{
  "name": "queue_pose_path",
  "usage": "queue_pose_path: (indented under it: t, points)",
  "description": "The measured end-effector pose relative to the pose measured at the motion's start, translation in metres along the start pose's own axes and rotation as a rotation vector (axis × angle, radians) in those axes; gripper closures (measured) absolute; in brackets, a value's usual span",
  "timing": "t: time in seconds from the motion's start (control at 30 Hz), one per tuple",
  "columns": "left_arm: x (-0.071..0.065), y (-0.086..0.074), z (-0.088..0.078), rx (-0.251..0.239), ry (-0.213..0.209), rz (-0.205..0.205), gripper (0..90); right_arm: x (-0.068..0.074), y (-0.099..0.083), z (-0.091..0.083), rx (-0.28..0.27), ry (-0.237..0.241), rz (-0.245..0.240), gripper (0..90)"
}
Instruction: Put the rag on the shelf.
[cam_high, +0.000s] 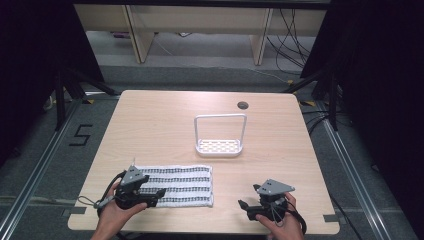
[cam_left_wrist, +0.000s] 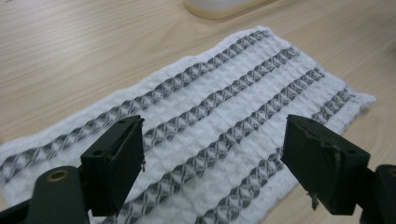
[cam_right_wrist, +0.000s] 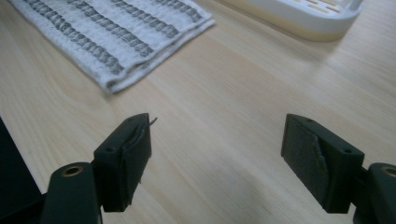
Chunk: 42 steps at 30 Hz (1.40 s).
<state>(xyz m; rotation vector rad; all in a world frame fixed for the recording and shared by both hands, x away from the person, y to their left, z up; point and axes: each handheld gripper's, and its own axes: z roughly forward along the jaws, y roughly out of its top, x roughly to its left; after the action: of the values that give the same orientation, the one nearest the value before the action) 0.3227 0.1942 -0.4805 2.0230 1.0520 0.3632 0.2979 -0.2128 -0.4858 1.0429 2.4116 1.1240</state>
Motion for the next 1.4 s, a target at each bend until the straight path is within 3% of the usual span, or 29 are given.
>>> queue_pose_path:
  t: [0.27, 0.37, 0.57, 0.63, 0.67, 0.83, 1.03, 1.2, 1.33, 1.37, 1.4]
  points:
    - [-0.003, 0.021, 0.016, 0.018, -0.038, 0.013, 21.4, 0.013, 0.007, 0.006, -0.001, 0.017, -0.05, 27.7]
    - [-0.004, 0.027, 0.019, 0.028, -0.038, 0.018, 22.2, 0.016, 0.008, 0.007, 0.001, 0.021, -0.04, 29.0]
    - [-0.01, 0.045, 0.032, 0.027, -0.063, 0.055, 23.8, 0.026, 0.014, 0.015, 0.007, 0.053, -0.088, 31.4]
    - [-0.012, 0.05, 0.037, 0.039, -0.068, 0.075, 24.7, 0.031, 0.016, 0.017, 0.016, 0.065, -0.089, 32.7]
    - [-0.013, 0.055, 0.044, 0.057, -0.092, 0.096, 24.9, 0.036, 0.017, 0.02, 0.028, 0.075, -0.099, 33.5]
    - [-0.019, 0.063, 0.059, 0.094, -0.118, 0.116, 26.2, 0.042, 0.02, 0.026, 0.022, 0.086, -0.126, 36.5]
    - [-0.027, 0.079, 0.081, 0.136, -0.159, 0.173, 28.4, 0.052, 0.025, 0.035, 0.035, 0.103, -0.141, 40.7]
    - [-0.028, 0.087, 0.096, 0.157, -0.173, 0.194, 30.4, 0.058, 0.03, 0.044, 0.059, 0.106, -0.172, 42.3]
    - [-0.031, 0.09, 0.107, 0.175, -0.187, 0.21, 31.6, 0.063, 0.033, 0.051, 0.061, 0.102, -0.162, 43.4]
    - [-0.031, 0.092, 0.109, 0.189, -0.192, 0.224, 31.6, 0.063, 0.034, 0.052, 0.082, 0.106, -0.161, 43.7]
    - [-0.032, 0.092, 0.111, 0.192, -0.198, 0.222, 31.7, 0.063, 0.035, 0.054, 0.079, 0.109, -0.177, 43.9]
